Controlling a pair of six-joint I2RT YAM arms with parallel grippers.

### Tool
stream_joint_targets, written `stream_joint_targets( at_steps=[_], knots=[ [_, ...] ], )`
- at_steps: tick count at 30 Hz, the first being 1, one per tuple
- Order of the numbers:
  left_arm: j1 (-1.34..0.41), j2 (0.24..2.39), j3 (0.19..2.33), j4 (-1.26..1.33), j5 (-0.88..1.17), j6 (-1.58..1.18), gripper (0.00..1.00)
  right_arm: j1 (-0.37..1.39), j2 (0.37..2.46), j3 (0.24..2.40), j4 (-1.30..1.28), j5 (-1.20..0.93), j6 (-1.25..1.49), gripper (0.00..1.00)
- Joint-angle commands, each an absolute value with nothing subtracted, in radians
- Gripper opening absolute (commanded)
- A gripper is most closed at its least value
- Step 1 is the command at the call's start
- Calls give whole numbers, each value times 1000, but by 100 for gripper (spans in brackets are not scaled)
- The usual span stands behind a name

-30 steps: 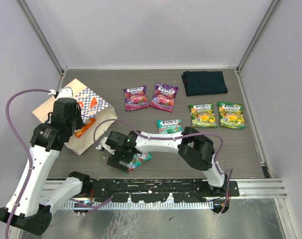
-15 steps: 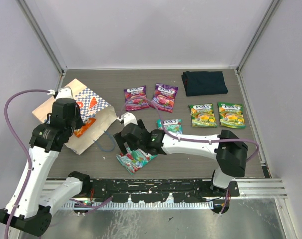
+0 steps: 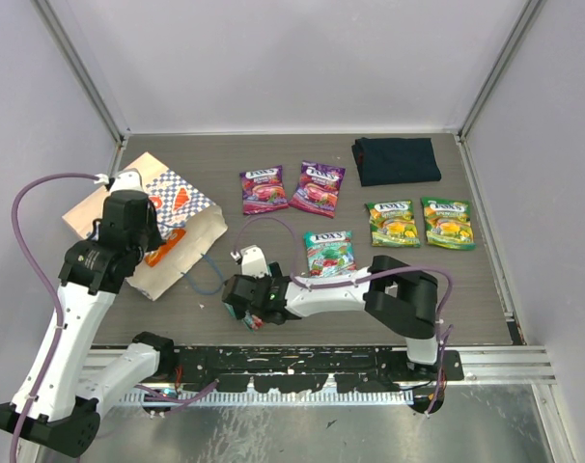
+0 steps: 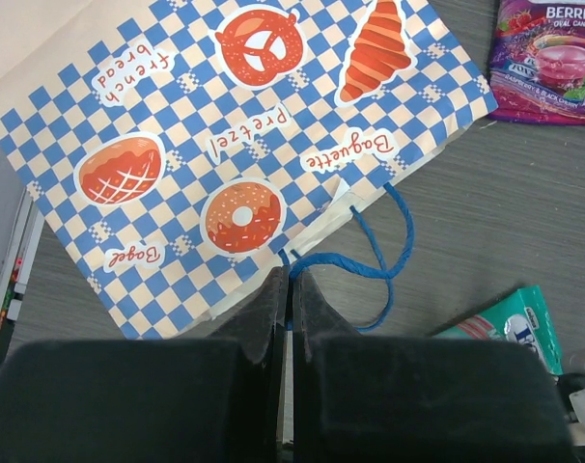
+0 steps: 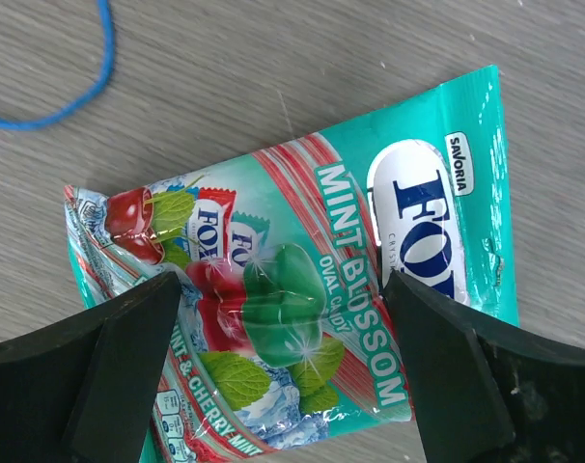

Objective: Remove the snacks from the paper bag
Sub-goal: Adjust the snack at the center of the board.

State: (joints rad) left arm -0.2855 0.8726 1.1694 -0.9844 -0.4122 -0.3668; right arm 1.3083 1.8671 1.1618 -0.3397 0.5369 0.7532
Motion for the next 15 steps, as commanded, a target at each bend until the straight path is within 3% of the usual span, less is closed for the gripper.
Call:
stream_joint_targets(
  at_steps=[1, 5, 8, 15],
  knots=[
    [-281, 859, 1167, -956, -418, -344, 0, 1293, 1978, 1169, -332, 473, 744, 94],
    [-282, 846, 1162, -966, -432, -334, 0, 1291, 1961, 1141, -247, 389, 601, 97],
    [-282, 841, 1162, -967, -427, -337, 0, 1270, 1951, 1161, -225, 241, 330, 100],
    [-281, 850, 1161, -957, -387, -355, 0, 1105, 1908, 1215, -408, -194, -47, 100]
  ],
)
